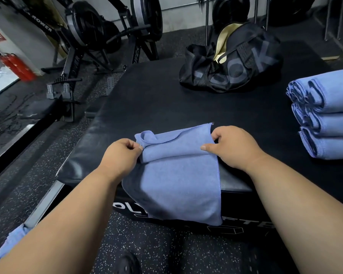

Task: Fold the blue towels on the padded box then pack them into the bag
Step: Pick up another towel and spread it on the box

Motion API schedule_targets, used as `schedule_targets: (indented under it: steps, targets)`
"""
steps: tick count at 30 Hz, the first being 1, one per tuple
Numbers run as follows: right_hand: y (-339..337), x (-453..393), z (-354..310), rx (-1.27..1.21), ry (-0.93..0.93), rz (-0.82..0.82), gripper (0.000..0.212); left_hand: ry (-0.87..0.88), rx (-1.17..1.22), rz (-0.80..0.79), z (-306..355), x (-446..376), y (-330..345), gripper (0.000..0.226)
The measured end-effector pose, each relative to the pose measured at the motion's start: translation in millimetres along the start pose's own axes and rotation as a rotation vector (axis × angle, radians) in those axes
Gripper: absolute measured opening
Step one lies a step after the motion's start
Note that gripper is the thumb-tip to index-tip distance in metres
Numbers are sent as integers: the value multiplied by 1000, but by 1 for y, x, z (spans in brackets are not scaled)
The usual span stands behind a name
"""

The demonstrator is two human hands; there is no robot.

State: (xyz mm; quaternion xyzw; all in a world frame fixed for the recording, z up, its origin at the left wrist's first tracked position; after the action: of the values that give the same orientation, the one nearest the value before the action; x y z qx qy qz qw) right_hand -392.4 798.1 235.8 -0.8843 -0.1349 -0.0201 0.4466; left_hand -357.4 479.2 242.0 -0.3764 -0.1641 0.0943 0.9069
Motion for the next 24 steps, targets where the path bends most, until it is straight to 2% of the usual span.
schedule_targets:
  steps: [3,5,8,10,13,16,19,22,24]
  targets:
    - [-2,-1,-1,-52,9,-34,39,-7,31,-39,5,-3,-4,22]
    - [-6,-2,-1,-210,27,-8,42,11,65,-48,10,-4,-10,21]
    - [-12,-5,-8,-503,43,73,28,43,126,-73,18,-14,-16,20]
    - [-14,-13,-15,-629,20,205,17,100,203,-51,31,-27,-21,22]
    - [-23,-29,-22,-692,-55,452,12,212,406,31,64,-57,-32,28]
    - [-37,-46,-23,-714,-107,562,14,325,525,107,107,-88,-41,15]
    - [-39,-63,-13,-661,-66,547,21,376,578,34,126,-111,-36,12]
    - [-30,-73,2,-557,19,418,18,394,430,-36,110,-106,-27,9]
    - [-29,-69,8,-500,44,395,20,447,357,-35,93,-91,-23,8]
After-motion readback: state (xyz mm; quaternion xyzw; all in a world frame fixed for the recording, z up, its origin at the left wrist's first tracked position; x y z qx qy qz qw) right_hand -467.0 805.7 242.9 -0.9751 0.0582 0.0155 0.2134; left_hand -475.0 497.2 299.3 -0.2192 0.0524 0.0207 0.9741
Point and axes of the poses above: each hand's wrist, its own x-axis away from the middle knuckle, its own y-axis out of the palm, z = x × y, the point moved 2 cm from there along -x, towards the middle knuckle, and after that the axes turned 6 degrees about -z, right-handed, at the moved point
